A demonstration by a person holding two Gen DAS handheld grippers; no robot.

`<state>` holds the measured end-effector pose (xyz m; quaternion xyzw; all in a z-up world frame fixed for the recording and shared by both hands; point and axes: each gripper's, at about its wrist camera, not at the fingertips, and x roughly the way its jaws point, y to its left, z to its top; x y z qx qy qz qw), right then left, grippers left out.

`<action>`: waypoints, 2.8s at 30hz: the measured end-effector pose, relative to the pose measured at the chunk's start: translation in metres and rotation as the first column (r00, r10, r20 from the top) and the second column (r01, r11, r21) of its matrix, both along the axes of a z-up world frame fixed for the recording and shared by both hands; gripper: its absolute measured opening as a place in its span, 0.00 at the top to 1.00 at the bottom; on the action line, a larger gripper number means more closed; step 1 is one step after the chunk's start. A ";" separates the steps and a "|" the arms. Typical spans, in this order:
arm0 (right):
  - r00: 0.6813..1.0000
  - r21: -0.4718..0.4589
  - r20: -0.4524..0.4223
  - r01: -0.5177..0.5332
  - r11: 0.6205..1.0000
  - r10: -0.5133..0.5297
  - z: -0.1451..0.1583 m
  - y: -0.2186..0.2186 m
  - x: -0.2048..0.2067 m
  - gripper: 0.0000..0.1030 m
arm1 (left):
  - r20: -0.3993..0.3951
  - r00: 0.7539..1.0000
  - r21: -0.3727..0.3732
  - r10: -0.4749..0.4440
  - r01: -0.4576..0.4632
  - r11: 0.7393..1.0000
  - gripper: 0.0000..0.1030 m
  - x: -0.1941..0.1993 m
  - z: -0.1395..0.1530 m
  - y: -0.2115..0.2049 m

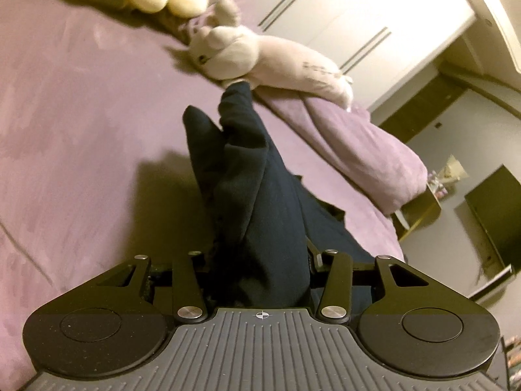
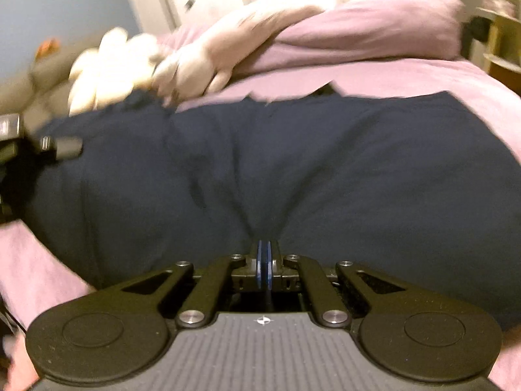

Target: Fold large clothes

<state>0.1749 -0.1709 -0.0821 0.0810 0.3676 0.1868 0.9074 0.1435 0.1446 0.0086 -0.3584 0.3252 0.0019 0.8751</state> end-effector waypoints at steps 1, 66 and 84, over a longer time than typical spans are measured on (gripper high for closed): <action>0.999 0.024 0.010 0.030 0.999 -0.030 0.004 -0.010 -0.003 0.96 | 0.004 1.000 0.009 -0.008 0.008 1.000 0.54 0.000 0.004 -0.002; 0.984 0.539 -0.139 0.173 0.825 -0.115 0.016 -0.187 0.034 0.33 | -0.117 0.933 0.070 -0.339 0.349 0.935 0.24 0.024 -0.028 -0.163; 0.993 0.083 0.067 0.090 0.992 -0.095 0.036 -0.111 0.026 0.72 | -0.152 0.943 -0.067 -0.296 0.289 0.955 0.31 0.070 -0.033 -0.147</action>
